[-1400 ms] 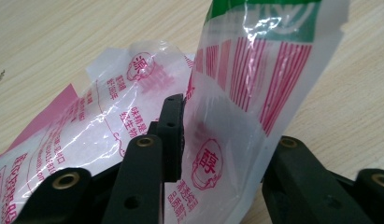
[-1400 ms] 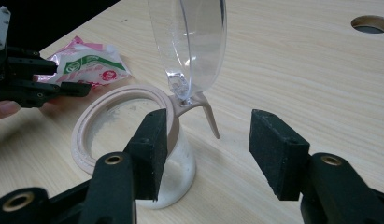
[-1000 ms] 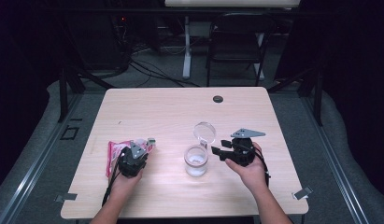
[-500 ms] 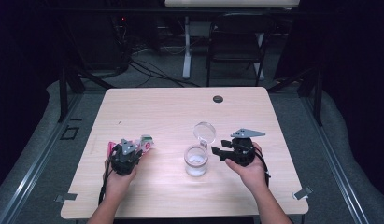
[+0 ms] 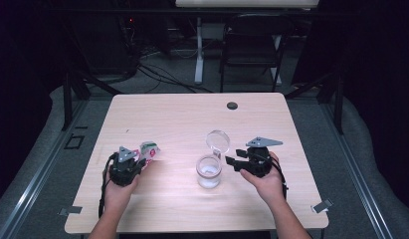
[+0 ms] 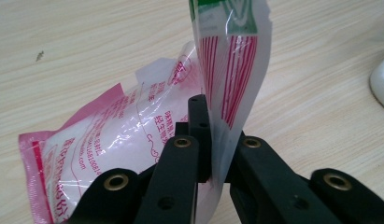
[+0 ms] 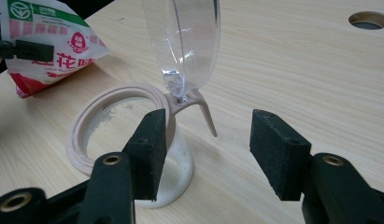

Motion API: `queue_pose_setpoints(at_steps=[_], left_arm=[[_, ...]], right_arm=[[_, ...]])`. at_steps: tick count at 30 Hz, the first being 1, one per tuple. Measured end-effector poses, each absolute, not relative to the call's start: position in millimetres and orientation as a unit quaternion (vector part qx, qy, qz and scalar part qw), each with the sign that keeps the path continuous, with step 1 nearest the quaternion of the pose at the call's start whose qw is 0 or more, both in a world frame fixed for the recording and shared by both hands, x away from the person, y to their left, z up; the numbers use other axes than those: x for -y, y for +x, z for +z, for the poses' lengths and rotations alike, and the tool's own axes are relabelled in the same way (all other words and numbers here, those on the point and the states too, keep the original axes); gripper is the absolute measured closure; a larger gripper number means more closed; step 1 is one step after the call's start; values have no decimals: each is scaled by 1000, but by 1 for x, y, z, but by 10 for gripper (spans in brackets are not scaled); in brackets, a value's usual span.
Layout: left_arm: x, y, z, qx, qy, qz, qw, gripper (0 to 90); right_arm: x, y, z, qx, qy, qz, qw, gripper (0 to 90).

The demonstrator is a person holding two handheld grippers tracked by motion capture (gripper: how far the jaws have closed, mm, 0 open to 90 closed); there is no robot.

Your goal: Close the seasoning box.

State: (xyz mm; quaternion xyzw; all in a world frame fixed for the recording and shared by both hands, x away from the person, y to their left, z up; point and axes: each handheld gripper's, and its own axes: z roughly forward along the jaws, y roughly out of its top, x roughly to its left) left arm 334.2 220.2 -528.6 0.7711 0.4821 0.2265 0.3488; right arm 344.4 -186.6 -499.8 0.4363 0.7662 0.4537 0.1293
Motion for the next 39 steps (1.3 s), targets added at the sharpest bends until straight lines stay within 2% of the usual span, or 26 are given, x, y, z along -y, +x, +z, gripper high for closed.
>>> queue_pose_setpoints(at_steps=[15,26,39], left_arm=[[-241,325,-499,-474,762,270,349,900],[-259,332,-471,-482,743,298,356,900],[-287,353,-439,-498,730,288,371,900]], right_arm=[[187,345,-500,-764,440,454,130,461],[190,346,-502,-758,445,459,127,461],[190,347,-504,-758,446,459,125,461]])
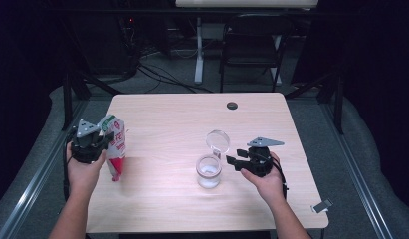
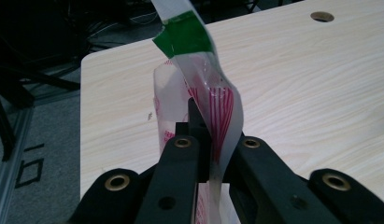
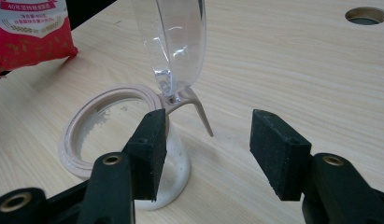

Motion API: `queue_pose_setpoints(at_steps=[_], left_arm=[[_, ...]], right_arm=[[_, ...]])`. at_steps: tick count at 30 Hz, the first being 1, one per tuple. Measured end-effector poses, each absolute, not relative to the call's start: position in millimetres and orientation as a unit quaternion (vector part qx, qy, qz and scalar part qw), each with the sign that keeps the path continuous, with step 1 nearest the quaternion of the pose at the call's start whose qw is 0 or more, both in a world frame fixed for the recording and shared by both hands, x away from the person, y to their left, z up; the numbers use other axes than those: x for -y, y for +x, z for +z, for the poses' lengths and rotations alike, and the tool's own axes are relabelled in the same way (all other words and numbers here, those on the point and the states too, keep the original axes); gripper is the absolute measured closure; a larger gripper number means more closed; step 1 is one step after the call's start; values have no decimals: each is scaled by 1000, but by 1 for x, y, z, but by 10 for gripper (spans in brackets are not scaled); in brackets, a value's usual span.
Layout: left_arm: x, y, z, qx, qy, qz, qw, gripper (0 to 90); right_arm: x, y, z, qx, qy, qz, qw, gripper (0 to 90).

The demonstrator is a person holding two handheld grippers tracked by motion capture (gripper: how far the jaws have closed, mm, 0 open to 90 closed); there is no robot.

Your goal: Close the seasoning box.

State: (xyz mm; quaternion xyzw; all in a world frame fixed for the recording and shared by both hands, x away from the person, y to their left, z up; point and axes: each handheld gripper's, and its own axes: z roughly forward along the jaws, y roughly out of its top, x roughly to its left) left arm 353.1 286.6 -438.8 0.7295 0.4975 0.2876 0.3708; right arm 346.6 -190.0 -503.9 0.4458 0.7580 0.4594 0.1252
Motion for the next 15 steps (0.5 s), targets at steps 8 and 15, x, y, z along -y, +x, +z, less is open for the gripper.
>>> queue_pose_setpoints(at_steps=[8,15], left_arm=[[-282,358,-426,-487,737,281,375,900],[-267,357,-417,-468,747,271,387,900]], right_arm=[[193,347,-504,-753,451,462,125,461],[193,348,-505,-751,454,463,124,461]])
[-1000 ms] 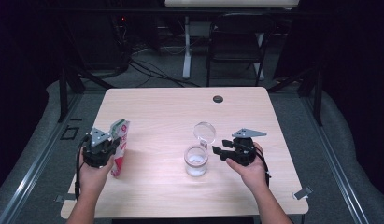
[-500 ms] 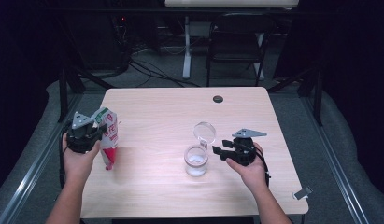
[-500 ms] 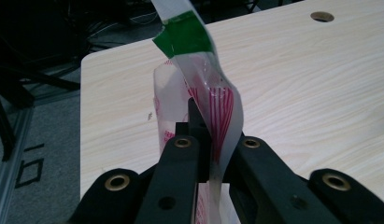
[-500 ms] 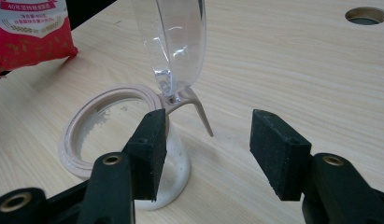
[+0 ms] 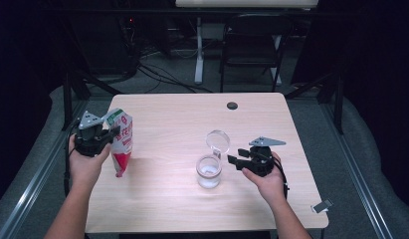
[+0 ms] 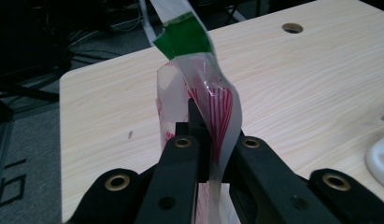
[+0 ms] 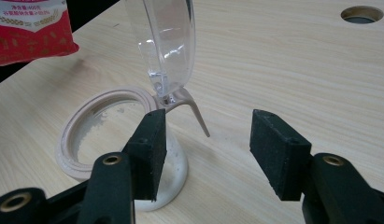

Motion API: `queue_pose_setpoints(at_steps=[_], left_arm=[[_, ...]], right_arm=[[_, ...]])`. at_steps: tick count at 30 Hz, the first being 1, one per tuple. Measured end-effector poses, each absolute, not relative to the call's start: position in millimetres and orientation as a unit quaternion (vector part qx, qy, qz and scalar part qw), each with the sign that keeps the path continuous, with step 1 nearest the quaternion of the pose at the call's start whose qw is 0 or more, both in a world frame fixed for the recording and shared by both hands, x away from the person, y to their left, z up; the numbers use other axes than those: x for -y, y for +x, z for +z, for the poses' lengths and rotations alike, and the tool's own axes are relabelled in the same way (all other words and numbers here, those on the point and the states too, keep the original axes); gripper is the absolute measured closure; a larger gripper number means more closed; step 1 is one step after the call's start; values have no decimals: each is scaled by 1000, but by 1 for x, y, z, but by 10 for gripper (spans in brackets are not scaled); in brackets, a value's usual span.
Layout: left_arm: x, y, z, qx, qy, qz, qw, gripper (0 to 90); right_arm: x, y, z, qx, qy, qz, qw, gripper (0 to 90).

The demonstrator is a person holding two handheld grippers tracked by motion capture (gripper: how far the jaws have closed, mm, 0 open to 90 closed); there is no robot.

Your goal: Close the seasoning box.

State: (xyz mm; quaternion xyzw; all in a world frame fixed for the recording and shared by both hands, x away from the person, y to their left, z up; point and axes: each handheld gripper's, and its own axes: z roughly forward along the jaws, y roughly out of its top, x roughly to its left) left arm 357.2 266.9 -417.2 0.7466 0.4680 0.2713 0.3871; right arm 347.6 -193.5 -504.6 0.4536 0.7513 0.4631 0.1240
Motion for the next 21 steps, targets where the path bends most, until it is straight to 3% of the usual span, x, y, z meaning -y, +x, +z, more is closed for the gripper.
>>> queue_pose_setpoints(at_steps=[21], left_arm=[[-191,355,-407,-378,801,235,401,900]], right_arm=[[196,348,-504,-753,451,463,125,461]])
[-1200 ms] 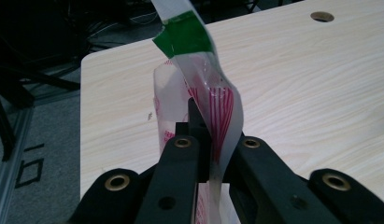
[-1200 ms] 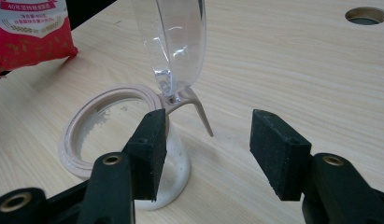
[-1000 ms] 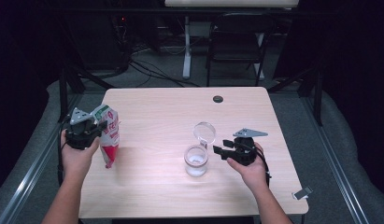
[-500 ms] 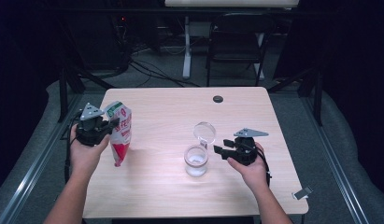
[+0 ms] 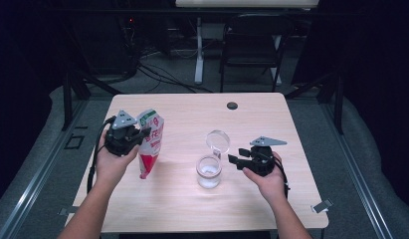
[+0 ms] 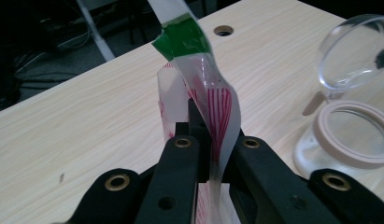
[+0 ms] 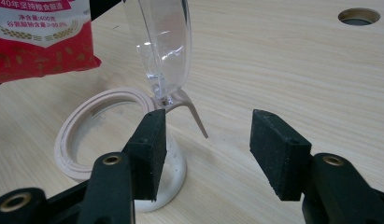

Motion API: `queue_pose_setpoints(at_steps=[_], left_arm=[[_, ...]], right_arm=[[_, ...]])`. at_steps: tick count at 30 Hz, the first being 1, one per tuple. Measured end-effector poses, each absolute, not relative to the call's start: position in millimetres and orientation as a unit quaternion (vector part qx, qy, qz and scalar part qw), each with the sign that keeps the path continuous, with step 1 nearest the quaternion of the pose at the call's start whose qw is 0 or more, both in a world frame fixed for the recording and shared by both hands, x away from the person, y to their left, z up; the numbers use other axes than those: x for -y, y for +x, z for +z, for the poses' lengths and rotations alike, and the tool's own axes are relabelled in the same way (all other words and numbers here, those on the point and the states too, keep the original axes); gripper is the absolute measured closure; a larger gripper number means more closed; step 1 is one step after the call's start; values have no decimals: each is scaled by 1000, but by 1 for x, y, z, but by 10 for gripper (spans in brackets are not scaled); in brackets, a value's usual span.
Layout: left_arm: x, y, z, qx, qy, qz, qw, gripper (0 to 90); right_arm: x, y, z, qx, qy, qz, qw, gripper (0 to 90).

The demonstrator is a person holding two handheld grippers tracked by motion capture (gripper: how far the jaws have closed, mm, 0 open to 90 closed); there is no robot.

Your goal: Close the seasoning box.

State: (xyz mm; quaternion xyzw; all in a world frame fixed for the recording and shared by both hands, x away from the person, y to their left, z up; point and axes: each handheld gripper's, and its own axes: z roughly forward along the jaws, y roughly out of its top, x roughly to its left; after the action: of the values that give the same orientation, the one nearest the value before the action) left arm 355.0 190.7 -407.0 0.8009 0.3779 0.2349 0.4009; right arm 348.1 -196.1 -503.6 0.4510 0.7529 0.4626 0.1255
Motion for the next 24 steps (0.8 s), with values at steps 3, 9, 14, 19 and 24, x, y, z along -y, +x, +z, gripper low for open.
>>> queue_pose_setpoints(at_steps=[3,9,14,19,24], left_arm=[[-181,354,-407,-367,806,230,403,900],[-161,348,-408,-343,818,220,406,900],[-149,342,-410,-326,824,211,414,900],[-141,336,-416,-311,832,201,413,900],[-141,328,-431,-307,838,190,410,900]], right_arm=[[196,348,-503,-750,453,466,125,460],[196,347,-502,-749,450,469,129,460],[196,347,-501,-750,449,468,129,461],[197,347,-501,-748,448,472,132,461],[196,345,-497,-752,439,473,136,461]])
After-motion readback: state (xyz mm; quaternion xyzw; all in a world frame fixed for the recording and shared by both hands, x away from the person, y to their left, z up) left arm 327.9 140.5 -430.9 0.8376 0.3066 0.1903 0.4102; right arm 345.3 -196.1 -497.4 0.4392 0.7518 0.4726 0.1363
